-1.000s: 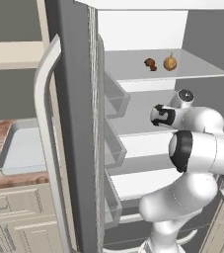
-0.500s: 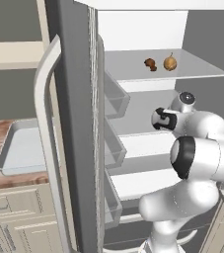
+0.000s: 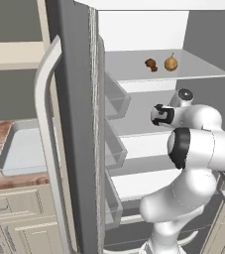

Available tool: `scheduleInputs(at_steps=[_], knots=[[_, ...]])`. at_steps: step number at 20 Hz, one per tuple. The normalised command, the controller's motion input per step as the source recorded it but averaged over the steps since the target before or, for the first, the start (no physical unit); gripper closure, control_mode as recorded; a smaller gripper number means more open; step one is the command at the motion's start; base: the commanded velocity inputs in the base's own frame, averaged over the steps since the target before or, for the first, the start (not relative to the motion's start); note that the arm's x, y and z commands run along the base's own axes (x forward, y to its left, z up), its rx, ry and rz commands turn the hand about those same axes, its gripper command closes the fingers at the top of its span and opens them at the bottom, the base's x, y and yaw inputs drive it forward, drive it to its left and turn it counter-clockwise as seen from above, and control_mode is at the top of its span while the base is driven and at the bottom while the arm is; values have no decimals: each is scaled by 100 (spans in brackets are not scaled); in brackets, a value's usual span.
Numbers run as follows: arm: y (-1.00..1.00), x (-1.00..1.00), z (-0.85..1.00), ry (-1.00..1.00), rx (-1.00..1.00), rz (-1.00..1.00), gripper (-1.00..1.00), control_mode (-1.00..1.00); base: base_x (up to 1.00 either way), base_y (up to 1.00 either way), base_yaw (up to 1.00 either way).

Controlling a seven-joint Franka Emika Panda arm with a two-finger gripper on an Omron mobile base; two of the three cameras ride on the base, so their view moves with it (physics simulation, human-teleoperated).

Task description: Place one onion and one chicken drumstick in each tupperware on the nearby counter, to pack two identical lunches.

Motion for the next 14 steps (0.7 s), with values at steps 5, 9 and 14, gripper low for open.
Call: scheduleInputs(at_steps=[5, 9, 14], knots=[[12, -32, -98, 1, 0, -6, 100, -100, 0, 0, 0], [10, -4, -60, 0, 0, -3, 100, -100, 0, 0, 0], [0, -64, -51, 2, 0, -3, 100, -100, 0, 0, 0]])
